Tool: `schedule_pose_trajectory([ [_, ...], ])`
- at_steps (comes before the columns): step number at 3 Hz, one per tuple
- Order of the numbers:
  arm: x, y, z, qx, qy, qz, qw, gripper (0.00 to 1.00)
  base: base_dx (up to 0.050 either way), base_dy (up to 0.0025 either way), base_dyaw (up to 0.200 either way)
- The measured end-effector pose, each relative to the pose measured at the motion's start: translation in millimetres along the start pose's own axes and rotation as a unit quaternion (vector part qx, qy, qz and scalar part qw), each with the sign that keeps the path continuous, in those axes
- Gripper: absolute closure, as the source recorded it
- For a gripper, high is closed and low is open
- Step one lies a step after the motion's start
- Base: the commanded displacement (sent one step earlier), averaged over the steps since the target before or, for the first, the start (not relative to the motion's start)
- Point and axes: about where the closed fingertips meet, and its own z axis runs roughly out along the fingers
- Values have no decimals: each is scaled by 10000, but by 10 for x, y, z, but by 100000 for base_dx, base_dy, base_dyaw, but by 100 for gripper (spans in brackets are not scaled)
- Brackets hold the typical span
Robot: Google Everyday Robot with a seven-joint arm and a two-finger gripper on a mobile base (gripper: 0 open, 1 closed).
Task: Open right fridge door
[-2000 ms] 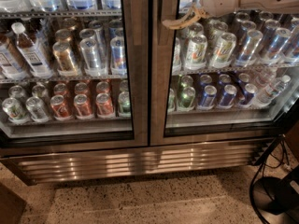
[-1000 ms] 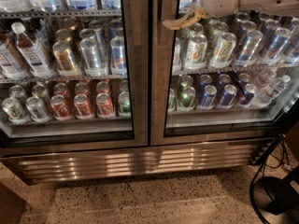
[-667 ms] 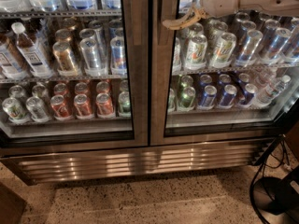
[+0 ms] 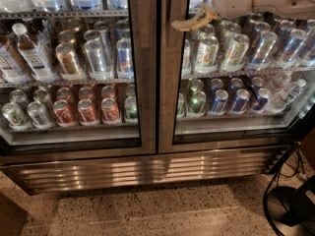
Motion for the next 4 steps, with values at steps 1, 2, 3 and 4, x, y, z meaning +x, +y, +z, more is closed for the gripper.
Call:
schedule_pose_trajectory([
  [1, 10, 11, 0, 1, 0, -1, 10000, 100, 0, 0, 0],
  [2, 4, 10, -22, 50, 8, -51, 10000, 100, 0, 0, 0],
  [3, -6, 16, -20, 42, -101, -103, 9999, 100, 0, 0, 0],
  [4, 5, 21, -19, 42, -102, -102, 9999, 100, 0, 0, 0],
])
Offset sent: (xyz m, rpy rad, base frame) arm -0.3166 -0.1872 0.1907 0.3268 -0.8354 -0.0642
